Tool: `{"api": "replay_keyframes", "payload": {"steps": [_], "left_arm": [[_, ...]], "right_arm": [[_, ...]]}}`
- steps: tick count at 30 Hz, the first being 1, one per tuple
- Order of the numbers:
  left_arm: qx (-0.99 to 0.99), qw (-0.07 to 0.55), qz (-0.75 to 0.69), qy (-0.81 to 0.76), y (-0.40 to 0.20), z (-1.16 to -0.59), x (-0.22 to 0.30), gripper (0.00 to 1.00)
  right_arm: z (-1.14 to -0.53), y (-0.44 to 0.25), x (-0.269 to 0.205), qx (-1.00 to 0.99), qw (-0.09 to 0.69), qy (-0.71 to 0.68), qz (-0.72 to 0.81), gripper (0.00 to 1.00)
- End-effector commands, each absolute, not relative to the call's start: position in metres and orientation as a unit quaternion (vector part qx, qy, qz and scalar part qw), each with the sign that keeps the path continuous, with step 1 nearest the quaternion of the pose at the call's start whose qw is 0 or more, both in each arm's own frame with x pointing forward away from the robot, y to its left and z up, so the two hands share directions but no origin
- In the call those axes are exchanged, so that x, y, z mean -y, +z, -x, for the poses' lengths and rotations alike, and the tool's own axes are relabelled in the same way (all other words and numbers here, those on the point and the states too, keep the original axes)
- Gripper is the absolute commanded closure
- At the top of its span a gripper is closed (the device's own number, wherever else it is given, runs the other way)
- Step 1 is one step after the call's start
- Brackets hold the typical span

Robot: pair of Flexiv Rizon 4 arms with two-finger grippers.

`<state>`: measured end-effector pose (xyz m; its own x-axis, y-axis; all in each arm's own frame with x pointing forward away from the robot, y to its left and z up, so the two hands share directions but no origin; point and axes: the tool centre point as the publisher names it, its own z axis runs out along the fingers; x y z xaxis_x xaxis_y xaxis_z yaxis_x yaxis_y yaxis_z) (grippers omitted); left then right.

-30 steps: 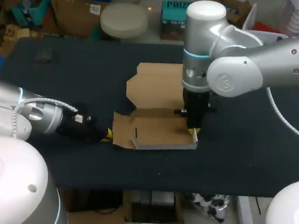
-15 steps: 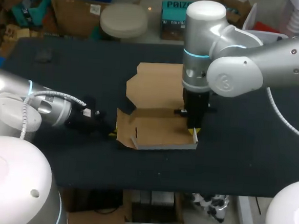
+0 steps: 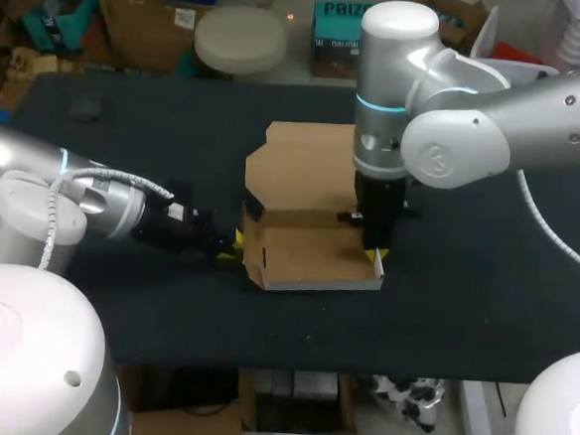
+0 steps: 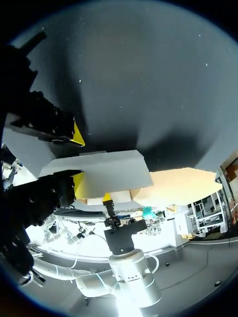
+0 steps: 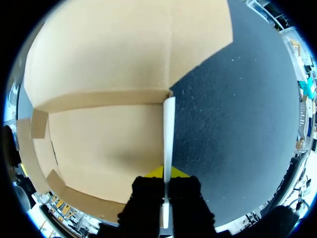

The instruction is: Assemble the packaging by folding the flat box into shape, placing the metal phone stand inside, and closing the box properly

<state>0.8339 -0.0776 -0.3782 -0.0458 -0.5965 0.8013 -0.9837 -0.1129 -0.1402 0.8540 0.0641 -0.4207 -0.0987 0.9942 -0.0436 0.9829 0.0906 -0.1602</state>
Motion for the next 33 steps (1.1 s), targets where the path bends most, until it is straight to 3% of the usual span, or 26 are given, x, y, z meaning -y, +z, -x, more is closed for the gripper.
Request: {"api": "replay_keyframes", "payload": {"steps": [1,14,33], "left_arm": [[0.616,0.257,-0.639,0.382,-0.375,-0.835,0.081,0.66],[0.617,0.272,-0.630,0.386,-0.373,-0.839,0.099,0.62],[0.628,0.252,-0.640,0.364,-0.371,-0.843,0.124,0.62]], "right_arm": [[-0.853,-0.424,-0.065,0.737,0.038,0.076,0.670,1.00],[-0.853,-0.424,-0.065,0.737,0.038,0.076,0.670,1.00],[-0.853,-0.424,-0.065,0.737,0.038,0.076,0.670,1.00]]}}
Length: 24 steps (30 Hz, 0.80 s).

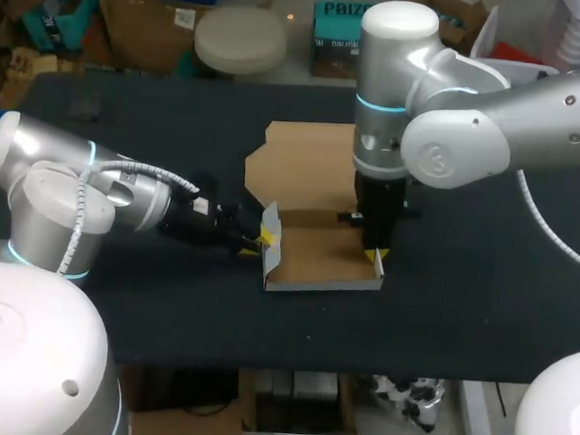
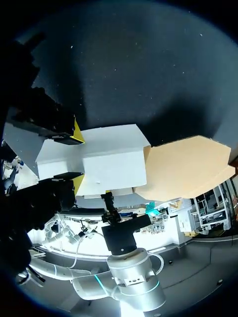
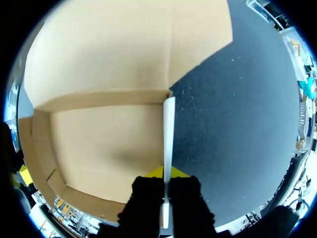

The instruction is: Assemble the packaging by folding the flat box into shape, placing the metal phone stand inside, and closing the box properly

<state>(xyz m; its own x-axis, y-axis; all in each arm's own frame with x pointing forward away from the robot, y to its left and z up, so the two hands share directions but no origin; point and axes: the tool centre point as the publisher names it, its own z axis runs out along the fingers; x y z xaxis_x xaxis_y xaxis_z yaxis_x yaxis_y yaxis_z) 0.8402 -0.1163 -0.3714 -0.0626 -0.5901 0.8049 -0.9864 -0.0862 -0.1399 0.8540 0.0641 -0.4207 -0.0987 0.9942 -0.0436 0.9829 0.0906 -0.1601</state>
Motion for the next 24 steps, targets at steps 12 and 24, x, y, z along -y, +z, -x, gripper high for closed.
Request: {"api": "replay_keyframes", "payload": {"steps": [12,24], "left_arm": [[0.634,0.202,-0.669,0.331,-0.3712,-0.8450,0.1298,0.58],[0.647,0.152,-0.697,0.269,-0.3762,-0.8496,0.1300,0.60]], "right_arm": [[-0.8531,-0.4242,-0.0650,0.737,0.038,0.076,0.670,1.00],[-0.8531,-0.4242,-0.0650,0.737,0.038,0.076,0.670,1.00]]}}
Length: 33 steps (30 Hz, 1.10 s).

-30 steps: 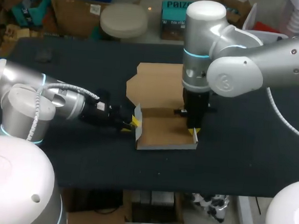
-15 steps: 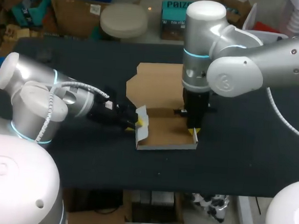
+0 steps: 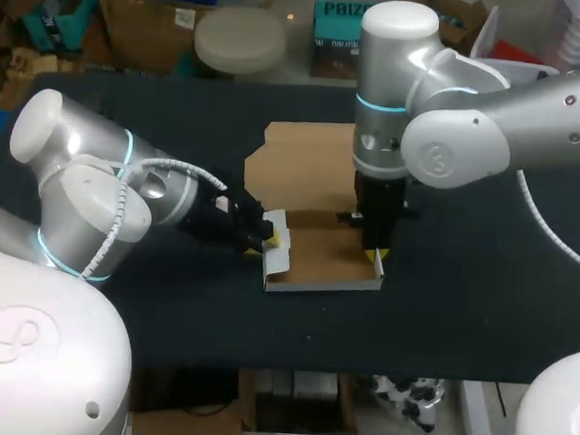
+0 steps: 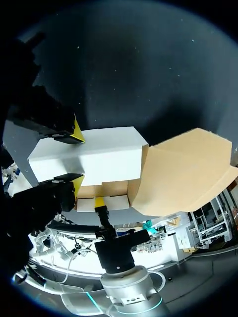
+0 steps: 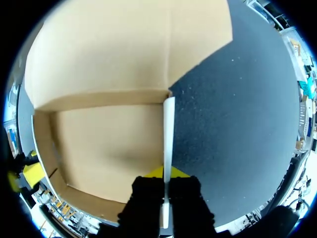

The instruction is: Assemble the packaging by folding the flat box into shape, placing the metal phone stand inside, and closing the box properly

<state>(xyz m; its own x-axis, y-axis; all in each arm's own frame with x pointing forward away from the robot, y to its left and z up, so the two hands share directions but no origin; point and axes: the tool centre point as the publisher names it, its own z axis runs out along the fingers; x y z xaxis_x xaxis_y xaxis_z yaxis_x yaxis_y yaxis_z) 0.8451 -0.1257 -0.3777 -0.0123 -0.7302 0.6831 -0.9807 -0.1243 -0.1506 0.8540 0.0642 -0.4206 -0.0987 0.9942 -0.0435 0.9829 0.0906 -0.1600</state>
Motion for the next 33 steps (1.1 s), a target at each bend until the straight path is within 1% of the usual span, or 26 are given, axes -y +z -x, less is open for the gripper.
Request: {"api": "replay_keyframes", "payload": {"steps": [1,4,10,25,31,33], "left_arm": [[0.648,0.149,-0.700,0.263,-0.376,-0.850,0.130,0.60],[0.651,0.136,-0.707,0.243,-0.377,-0.851,0.131,0.60],[0.656,0.104,-0.723,0.190,-0.379,-0.851,0.131,0.69],[0.660,0.015,-0.749,0.062,-0.391,-0.848,0.132,0.71],[0.654,-0.005,-0.755,0.040,-0.394,-0.845,0.130,0.75],[0.651,-0.011,-0.758,0.032,-0.395,-0.844,0.128,0.78]], "right_arm": [[-0.853,-0.424,-0.065,0.737,0.038,0.076,0.670,1.00],[-0.853,-0.424,-0.065,0.737,0.038,0.076,0.670,1.00],[-0.853,-0.424,-0.065,0.737,0.038,0.076,0.670,1.00],[-0.853,-0.424,-0.065,0.737,0.038,0.076,0.670,1.00],[-0.853,-0.424,-0.065,0.737,0.038,0.076,0.670,1.00],[-0.853,-0.424,-0.065,0.737,0.038,0.076,0.670,1.00]]}}
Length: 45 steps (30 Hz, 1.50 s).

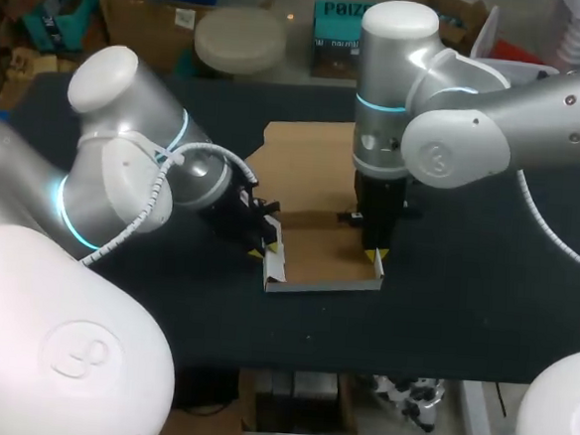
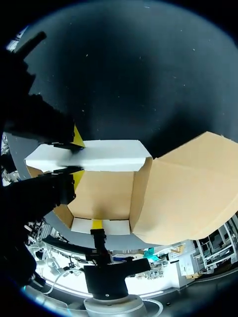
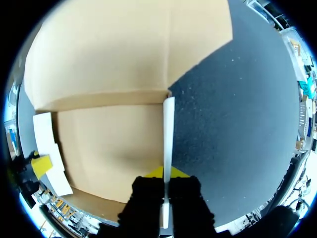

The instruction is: Assemble the packaging by folding the flat box into shape, placing the metal phone stand inside, and closing the box properly

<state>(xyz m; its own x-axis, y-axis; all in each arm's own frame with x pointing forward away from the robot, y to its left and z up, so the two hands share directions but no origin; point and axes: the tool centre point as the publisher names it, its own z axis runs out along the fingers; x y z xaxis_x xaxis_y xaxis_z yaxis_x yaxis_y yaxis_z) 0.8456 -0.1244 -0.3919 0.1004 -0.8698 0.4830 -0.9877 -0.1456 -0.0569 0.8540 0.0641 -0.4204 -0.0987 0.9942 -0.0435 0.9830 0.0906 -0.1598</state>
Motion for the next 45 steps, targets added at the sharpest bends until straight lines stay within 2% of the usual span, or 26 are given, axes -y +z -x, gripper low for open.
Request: {"api": "replay_keyframes", "payload": {"steps": [1,14,40,43,45], "left_arm": [[0.651,-0.012,-0.759,0.029,-0.396,-0.844,0.128,0.80],[0.638,-0.059,-0.767,-0.026,-0.405,-0.843,0.129,0.80],[0.633,-0.096,-0.765,-0.071,-0.409,-0.841,0.129,0.84],[0.633,-0.101,-0.764,-0.075,-0.410,-0.841,0.129,0.96],[0.633,-0.102,-0.764,-0.076,-0.411,-0.842,0.128,0.98]], "right_arm": [[-0.853,-0.424,-0.065,0.737,0.038,0.076,0.670,1.00],[-0.853,-0.424,-0.065,0.737,0.038,0.076,0.670,1.00],[-0.853,-0.424,-0.065,0.737,0.038,0.076,0.670,1.00],[-0.853,-0.424,-0.065,0.737,0.038,0.076,0.670,1.00],[-0.853,-0.424,-0.065,0.737,0.038,0.076,0.670,1.00]]}}
